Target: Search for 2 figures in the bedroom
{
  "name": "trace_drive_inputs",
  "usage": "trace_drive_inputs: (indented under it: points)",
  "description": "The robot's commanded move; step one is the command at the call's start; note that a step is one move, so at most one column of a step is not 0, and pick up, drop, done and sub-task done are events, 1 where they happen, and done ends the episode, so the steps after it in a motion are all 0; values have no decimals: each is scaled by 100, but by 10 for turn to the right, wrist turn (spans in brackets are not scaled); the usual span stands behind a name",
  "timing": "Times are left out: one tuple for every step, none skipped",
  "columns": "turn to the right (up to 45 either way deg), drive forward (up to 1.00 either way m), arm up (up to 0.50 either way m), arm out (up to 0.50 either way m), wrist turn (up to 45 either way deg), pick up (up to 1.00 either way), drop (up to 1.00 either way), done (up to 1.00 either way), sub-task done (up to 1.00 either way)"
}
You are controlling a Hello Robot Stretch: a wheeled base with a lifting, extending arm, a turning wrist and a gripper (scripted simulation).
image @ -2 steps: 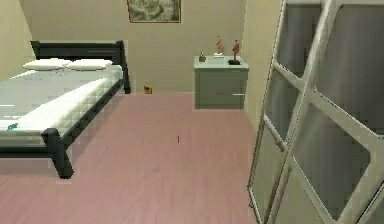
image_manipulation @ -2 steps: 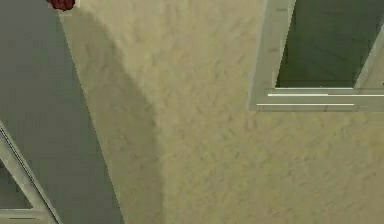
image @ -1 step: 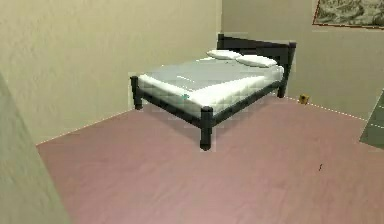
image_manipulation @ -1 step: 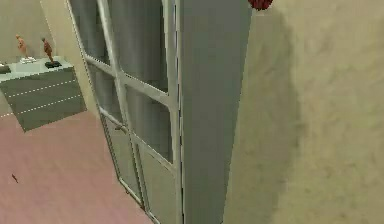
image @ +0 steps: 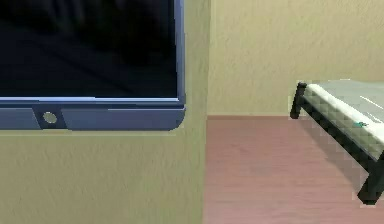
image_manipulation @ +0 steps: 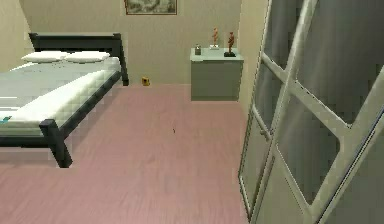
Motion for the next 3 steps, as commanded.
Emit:
trace_drive_inputs:
  points:
    - [0, 15, 0, 0, 0, 0, 0, 0, 0]
    - [450, 0, 0, 0, 0, 0, 0, 0, 0]
    - [450, 0, 0, 0, 0, 0, 0, 0, 0]
